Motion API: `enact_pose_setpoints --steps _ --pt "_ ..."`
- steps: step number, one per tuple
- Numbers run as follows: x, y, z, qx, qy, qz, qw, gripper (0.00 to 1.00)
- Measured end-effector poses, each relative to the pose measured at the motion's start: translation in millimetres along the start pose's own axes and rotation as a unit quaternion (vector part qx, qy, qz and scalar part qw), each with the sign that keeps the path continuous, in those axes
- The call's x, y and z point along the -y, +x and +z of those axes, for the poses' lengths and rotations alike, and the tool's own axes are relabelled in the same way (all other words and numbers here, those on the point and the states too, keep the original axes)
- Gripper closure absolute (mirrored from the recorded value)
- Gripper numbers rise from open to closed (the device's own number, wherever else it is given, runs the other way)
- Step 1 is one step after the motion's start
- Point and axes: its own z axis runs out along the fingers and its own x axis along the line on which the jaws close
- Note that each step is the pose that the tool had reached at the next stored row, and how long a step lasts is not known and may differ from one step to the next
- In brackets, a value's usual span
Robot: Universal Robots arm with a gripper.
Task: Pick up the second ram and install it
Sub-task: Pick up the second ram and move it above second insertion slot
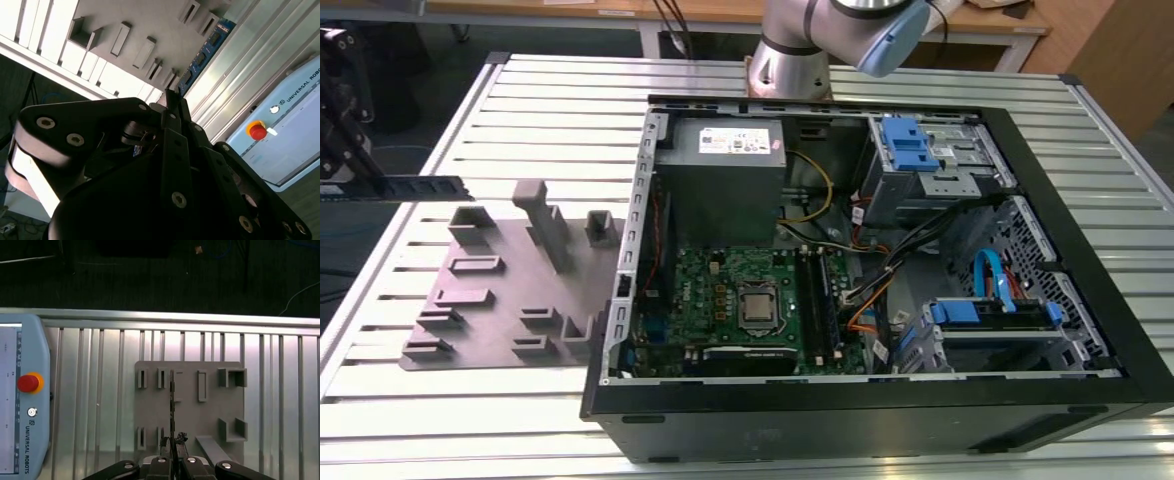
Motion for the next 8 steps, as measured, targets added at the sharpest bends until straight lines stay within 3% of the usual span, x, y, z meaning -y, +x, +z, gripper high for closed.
enact_pose_setpoints --steps 8 --pt "-0.6 -0.3 -11.8 0.0001 0.0001 0.000 1.0000 0.89"
